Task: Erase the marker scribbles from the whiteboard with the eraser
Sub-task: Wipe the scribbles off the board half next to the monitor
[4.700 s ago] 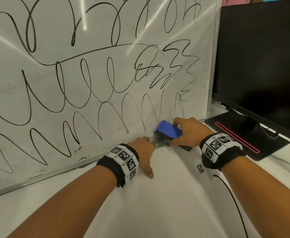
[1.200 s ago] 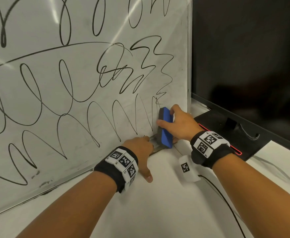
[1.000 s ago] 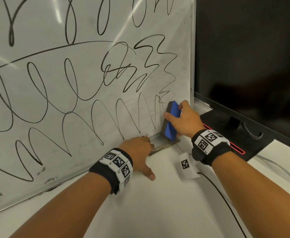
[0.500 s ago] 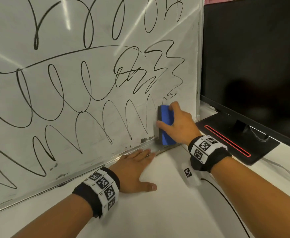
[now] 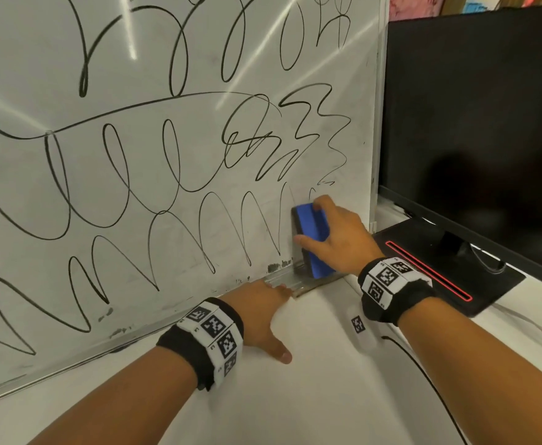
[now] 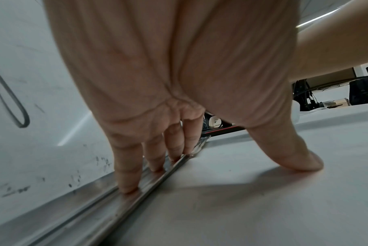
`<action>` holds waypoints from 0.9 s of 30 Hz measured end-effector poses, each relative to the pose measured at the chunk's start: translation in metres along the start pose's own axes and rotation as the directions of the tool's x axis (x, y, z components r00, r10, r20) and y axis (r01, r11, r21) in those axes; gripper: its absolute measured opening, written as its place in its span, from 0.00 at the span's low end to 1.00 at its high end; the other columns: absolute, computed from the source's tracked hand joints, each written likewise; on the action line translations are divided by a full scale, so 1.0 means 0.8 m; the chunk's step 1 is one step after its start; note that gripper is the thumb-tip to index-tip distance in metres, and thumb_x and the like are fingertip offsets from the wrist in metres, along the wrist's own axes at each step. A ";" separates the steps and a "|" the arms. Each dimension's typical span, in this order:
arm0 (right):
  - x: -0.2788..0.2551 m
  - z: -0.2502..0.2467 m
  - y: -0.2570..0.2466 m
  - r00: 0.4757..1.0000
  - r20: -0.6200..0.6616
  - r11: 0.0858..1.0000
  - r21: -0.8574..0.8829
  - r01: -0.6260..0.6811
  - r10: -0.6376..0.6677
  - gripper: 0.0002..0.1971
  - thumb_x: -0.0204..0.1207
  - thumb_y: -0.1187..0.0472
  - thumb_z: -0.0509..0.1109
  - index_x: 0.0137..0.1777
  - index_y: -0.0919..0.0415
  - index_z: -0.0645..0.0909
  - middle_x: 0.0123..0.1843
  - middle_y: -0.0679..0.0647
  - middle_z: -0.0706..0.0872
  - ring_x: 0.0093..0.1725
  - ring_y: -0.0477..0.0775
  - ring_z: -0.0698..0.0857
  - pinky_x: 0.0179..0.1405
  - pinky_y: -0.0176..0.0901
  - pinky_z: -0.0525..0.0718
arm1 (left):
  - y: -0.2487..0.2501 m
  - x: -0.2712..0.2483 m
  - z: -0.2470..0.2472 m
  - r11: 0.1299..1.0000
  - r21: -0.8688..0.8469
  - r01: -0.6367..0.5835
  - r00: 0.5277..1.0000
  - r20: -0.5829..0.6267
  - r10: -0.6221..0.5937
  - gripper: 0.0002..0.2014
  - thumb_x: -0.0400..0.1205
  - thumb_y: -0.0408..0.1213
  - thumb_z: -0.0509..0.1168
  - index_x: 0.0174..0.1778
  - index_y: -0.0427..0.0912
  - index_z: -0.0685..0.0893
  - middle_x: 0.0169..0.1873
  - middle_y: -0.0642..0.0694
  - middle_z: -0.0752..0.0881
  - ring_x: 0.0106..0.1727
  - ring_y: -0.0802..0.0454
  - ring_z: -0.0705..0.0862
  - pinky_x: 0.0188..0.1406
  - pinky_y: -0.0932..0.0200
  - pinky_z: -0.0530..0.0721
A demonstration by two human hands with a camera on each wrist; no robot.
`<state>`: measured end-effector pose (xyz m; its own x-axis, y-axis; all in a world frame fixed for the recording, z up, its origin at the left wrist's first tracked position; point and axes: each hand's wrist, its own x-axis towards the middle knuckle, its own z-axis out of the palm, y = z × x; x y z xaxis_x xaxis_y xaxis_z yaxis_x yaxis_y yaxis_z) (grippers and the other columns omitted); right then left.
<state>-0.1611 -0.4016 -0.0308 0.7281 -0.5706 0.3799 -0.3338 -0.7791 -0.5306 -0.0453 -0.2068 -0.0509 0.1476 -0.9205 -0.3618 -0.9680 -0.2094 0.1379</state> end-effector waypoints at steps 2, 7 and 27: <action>0.007 -0.006 0.007 0.986 -0.123 0.989 0.108 -0.100 0.113 0.27 0.75 0.38 0.73 0.65 0.46 0.66 0.54 0.52 0.82 0.46 0.55 0.86 0.44 0.58 0.91 | 0.002 0.001 -0.002 1.000 0.018 0.008 1.000 0.013 -0.008 0.58 0.61 0.73 0.74 0.84 0.52 0.59 0.77 0.46 0.72 0.75 0.44 0.73 0.74 0.42 0.75; 0.008 -0.005 0.011 0.994 -0.097 0.998 0.044 -0.047 0.051 0.29 0.74 0.37 0.73 0.69 0.45 0.66 0.58 0.53 0.82 0.50 0.55 0.84 0.47 0.54 0.88 | 0.009 -0.001 -0.011 0.999 0.029 0.013 0.999 0.030 -0.014 0.58 0.61 0.71 0.77 0.84 0.51 0.60 0.76 0.44 0.73 0.74 0.44 0.73 0.74 0.42 0.75; 0.009 -0.003 0.023 0.979 -0.200 0.998 -0.036 -0.052 0.044 0.29 0.76 0.35 0.71 0.72 0.41 0.66 0.57 0.53 0.80 0.52 0.54 0.80 0.48 0.49 0.83 | 0.036 0.019 -0.035 0.986 0.151 0.066 0.997 0.035 -0.072 0.51 0.58 0.64 0.83 0.75 0.48 0.74 0.65 0.43 0.76 0.62 0.43 0.79 0.61 0.43 0.84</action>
<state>-0.1636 -0.4207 -0.0358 0.5782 -0.6448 0.5000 -0.3926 -0.7570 -0.5223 -0.0651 -0.2361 -0.0270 0.2094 -0.8912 -0.4024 -0.9758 -0.2172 -0.0266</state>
